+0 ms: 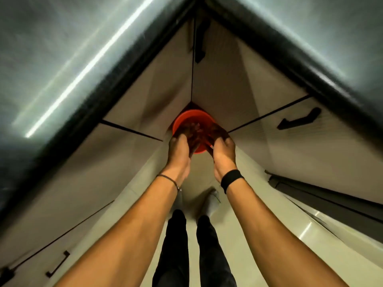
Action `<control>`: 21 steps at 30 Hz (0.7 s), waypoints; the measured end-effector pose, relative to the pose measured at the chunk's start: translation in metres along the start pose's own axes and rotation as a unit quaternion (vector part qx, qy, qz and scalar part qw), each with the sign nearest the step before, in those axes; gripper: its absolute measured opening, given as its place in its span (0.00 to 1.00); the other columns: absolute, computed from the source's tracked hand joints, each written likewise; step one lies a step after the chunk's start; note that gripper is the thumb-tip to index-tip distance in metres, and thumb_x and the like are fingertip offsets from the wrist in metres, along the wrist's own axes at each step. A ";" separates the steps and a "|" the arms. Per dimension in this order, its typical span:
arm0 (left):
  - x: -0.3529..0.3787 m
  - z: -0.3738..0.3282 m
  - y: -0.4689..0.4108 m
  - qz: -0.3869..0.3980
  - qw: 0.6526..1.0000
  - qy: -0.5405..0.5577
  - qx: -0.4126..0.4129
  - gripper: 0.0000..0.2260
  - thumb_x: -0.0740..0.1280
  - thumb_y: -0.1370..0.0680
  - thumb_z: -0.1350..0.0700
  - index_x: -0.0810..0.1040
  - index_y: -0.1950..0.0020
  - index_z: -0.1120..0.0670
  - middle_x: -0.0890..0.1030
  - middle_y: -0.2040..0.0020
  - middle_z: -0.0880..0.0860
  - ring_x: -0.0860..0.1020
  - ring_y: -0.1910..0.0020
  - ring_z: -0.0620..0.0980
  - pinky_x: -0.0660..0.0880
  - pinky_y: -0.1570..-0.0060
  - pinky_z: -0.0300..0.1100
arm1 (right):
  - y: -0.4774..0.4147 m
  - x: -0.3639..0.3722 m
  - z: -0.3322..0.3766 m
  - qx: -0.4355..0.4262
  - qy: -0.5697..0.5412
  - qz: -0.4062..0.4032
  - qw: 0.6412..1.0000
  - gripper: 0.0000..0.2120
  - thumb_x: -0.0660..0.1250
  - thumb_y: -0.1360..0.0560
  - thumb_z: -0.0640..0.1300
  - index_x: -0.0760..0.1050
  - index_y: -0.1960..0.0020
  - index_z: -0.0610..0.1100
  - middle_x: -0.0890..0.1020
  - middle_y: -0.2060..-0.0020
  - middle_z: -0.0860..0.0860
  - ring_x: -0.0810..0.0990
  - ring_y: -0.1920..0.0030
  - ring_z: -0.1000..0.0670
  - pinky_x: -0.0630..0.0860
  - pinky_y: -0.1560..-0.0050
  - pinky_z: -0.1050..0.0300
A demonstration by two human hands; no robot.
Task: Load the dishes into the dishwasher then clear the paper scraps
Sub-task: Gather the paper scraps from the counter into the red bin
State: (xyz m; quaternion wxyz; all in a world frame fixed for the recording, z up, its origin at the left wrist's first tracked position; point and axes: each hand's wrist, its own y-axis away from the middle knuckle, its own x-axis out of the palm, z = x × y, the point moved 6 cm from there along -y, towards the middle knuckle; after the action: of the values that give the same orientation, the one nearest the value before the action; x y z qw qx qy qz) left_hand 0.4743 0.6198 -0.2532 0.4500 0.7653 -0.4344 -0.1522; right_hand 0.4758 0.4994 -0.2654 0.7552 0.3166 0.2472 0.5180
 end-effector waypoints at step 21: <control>0.127 -0.153 0.277 0.221 0.926 -0.167 0.257 0.13 0.62 0.14 0.54 0.78 0.33 0.56 0.85 0.42 0.55 0.84 0.46 0.54 0.77 0.45 0.49 | 0.228 -0.108 0.257 -0.279 -0.081 0.085 0.953 0.14 0.63 0.17 0.39 0.76 0.32 0.43 0.85 0.44 0.48 0.86 0.49 0.53 0.79 0.53 0.63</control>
State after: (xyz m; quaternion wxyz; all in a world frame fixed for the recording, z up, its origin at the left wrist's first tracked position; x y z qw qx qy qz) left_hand 0.4965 0.5428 0.0785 0.1815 0.7026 -0.6856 -0.0577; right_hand 0.4765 0.4007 0.0805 0.7842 0.1542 0.0026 0.6010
